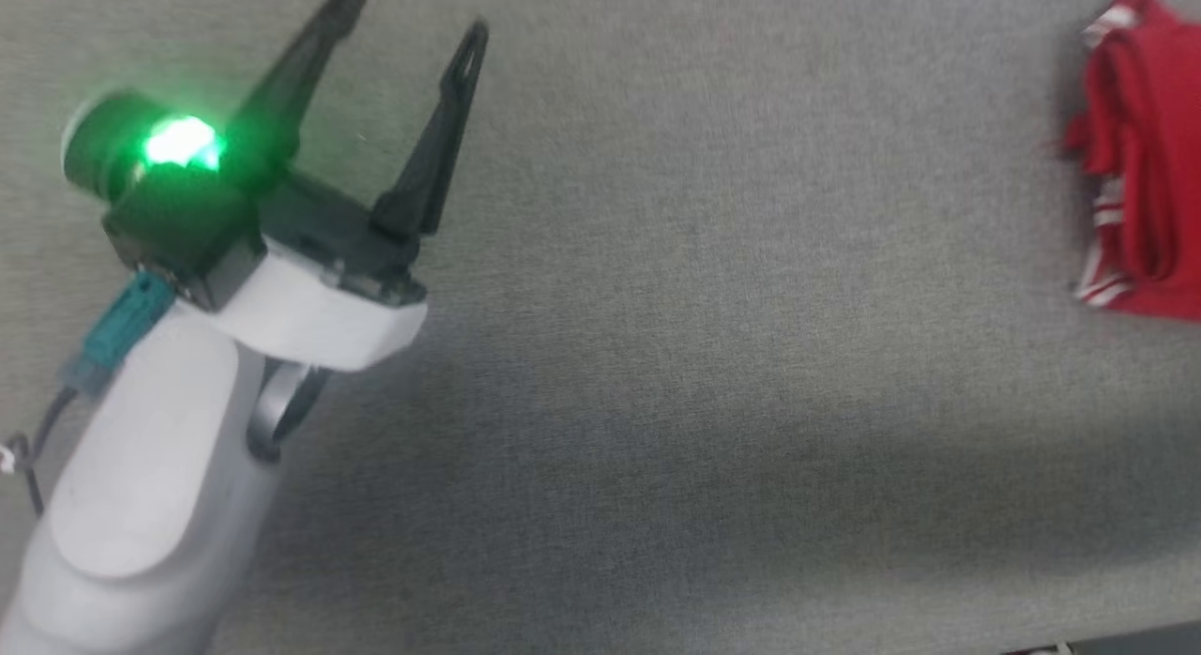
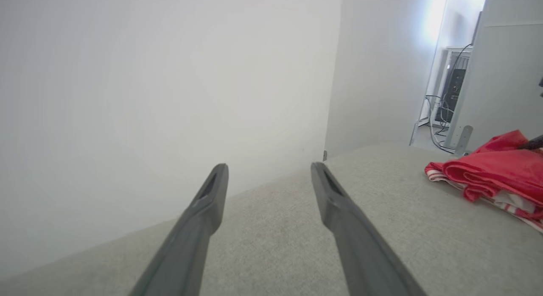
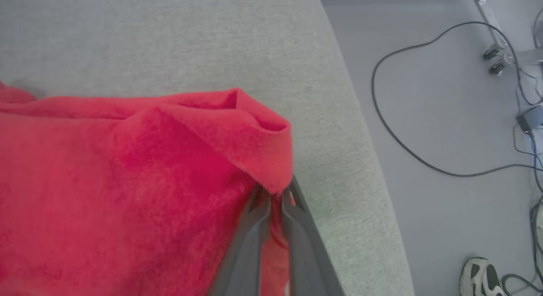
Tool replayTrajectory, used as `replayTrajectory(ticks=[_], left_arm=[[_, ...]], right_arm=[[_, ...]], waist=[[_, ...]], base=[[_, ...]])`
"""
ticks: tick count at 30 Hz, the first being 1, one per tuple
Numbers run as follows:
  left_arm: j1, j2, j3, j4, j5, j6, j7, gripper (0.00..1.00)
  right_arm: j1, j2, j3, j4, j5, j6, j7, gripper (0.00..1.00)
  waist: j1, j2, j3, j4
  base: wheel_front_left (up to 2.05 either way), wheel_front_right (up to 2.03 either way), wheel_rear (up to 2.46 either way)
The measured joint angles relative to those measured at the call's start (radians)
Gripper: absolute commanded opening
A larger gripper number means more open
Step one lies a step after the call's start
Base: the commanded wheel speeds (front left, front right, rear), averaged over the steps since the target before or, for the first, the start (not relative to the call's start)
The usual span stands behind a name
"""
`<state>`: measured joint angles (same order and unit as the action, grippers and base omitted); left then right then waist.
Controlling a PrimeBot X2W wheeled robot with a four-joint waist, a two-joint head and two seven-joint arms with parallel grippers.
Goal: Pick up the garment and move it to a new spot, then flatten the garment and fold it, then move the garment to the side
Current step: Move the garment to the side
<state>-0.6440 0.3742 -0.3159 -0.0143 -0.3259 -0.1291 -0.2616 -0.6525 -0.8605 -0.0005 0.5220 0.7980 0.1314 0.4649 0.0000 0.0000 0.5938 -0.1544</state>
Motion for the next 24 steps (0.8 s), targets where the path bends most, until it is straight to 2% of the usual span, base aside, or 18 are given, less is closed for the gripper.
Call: replayTrajectory(ticks=[9, 15, 21, 23, 24], left_arm=[[-0.198, 0.053, -0.085, 0.008, -0.011, 0.0, 0.0, 1.0], [-0.264, 0.069, -0.103, 0.012, -0.016, 0.0, 0.0, 1.0], [-0.282, 0.076, -0.115, 0.018, -0.017, 0.0, 0.0, 1.0], [-0.281, 0.075, -0.113, 0.02, -0.017, 0.0, 0.0, 1.0], [-0.279, 0.074, -0.111, 0.022, -0.017, 0.0, 0.0, 1.0]], right_arm=[[-0.215, -0.006, -0.026, 0.202, -0.148, 0.0, -0.133, 0.0], [-0.329, 0.03, -0.028, 0.343, -0.248, 0.0, -0.215, 0.0], [-0.391, 0.073, -0.004, 0.432, -0.291, 0.0, -0.292, 0.0], [-0.401, 0.074, 0.012, 0.455, -0.309, 0.0, -0.312, 0.6], [-0.403, 0.074, 0.024, 0.464, -0.317, 0.0, -0.323, 1.0]], waist=[[0.0, 0.0, 0.123, -0.036], [0.0, 0.0, 0.17, -0.044], [0.0, 0.0, 0.183, -0.045], [0.0, 0.0, 0.179, -0.043], [0.0, 0.0, 0.175, -0.042]], base=[[0.0, 0.0, 0.0], [0.0, 0.0, 0.0], [0.0, 0.0, 0.0], [0.0, 0.0, 0.0], [0.0, 0.0, 0.0]])
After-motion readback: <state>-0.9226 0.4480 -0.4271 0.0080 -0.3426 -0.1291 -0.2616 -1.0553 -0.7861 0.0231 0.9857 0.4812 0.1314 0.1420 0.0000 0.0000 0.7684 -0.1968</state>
